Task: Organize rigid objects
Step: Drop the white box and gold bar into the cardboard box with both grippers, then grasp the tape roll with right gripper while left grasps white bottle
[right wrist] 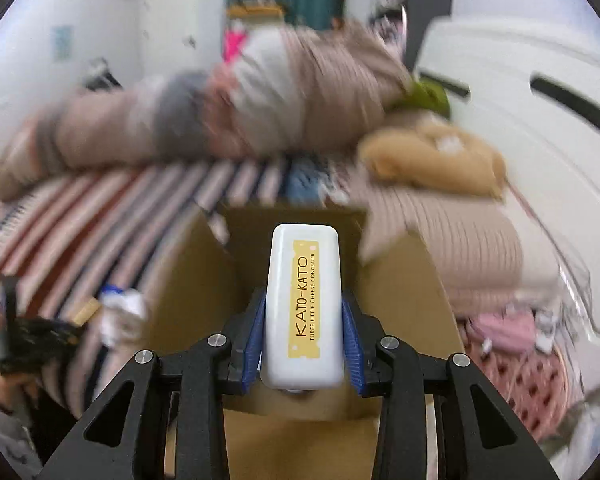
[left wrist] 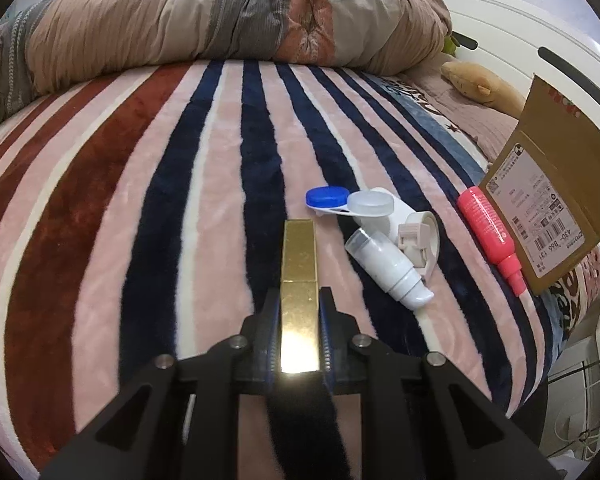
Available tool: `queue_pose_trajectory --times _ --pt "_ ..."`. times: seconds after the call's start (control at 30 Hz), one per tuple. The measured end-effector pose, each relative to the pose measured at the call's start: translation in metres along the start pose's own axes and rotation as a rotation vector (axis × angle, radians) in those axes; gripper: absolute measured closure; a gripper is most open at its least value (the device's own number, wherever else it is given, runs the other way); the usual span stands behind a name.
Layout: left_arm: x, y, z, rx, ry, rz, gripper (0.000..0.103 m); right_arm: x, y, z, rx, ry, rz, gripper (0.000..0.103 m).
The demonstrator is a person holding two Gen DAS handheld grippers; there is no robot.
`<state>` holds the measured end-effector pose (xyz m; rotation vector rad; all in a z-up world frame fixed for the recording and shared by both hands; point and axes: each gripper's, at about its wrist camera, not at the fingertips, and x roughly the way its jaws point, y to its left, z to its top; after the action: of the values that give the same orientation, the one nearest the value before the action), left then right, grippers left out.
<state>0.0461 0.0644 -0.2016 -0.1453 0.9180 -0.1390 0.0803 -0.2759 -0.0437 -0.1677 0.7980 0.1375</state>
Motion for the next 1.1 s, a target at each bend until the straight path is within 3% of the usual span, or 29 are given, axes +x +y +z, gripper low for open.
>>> queue_pose_trajectory --times 0.07,0.1,0.17,0.2,0.27,0.3,0.37,0.43,0.53,0.67,0.8,0.83,1.0,1.03,1.1 --pt "-0.001 0.000 0.001 0.003 -0.002 -0.001 0.088 0.017 -0.002 -0.009 0.010 0.043 -0.026 0.070" --pt "-0.002 -0.001 0.001 0.007 -0.005 -0.004 0.088 0.024 -0.003 -0.012 0.011 0.063 -0.055 0.064" --pt "-0.012 -0.001 0.005 0.016 -0.023 -0.013 0.088 0.021 -0.001 -0.018 0.016 0.050 -0.083 0.059" --pt "-0.019 -0.002 0.008 0.020 -0.035 -0.019 0.088 0.014 0.002 -0.017 0.017 0.017 -0.052 0.058" --pt "-0.039 -0.006 0.022 0.044 -0.073 -0.035 0.088 -0.010 0.011 -0.019 0.012 -0.067 0.063 0.059" --pt "-0.053 -0.011 0.033 0.073 -0.102 -0.040 0.088 -0.027 0.019 -0.022 -0.003 -0.129 0.160 0.059" --pt "-0.085 -0.029 0.058 0.146 -0.159 -0.060 0.088 -0.045 0.040 -0.025 -0.051 -0.179 0.302 0.059" --pt "-0.114 -0.051 0.084 0.212 -0.207 -0.100 0.088 -0.056 0.073 -0.034 -0.105 -0.192 0.451 0.059" --pt "-0.146 -0.090 0.119 0.308 -0.245 -0.182 0.088 -0.037 0.114 -0.051 -0.119 -0.128 0.579 0.059" --pt "-0.160 -0.165 0.156 0.463 -0.210 -0.328 0.088 0.020 0.149 -0.078 -0.093 -0.023 0.626 0.059" --pt "-0.132 -0.247 0.177 0.598 -0.083 -0.451 0.088 0.081 0.175 -0.093 -0.131 -0.029 0.531 0.059" --pt "-0.123 -0.263 0.177 0.624 -0.048 -0.464 0.088 0.096 0.179 -0.094 -0.133 -0.028 0.495 0.059" --pt "-0.068 -0.309 0.165 0.684 0.122 -0.431 0.087 0.123 0.166 -0.084 -0.011 -0.014 0.528 0.059" --pt "-0.064 -0.309 0.163 0.677 0.135 -0.431 0.083 0.128 0.167 -0.082 -0.010 0.001 0.544 0.059" --pt "-0.061 -0.306 0.163 0.656 0.129 -0.424 0.045 0.135 0.172 -0.080 -0.019 0.038 0.572 0.059"
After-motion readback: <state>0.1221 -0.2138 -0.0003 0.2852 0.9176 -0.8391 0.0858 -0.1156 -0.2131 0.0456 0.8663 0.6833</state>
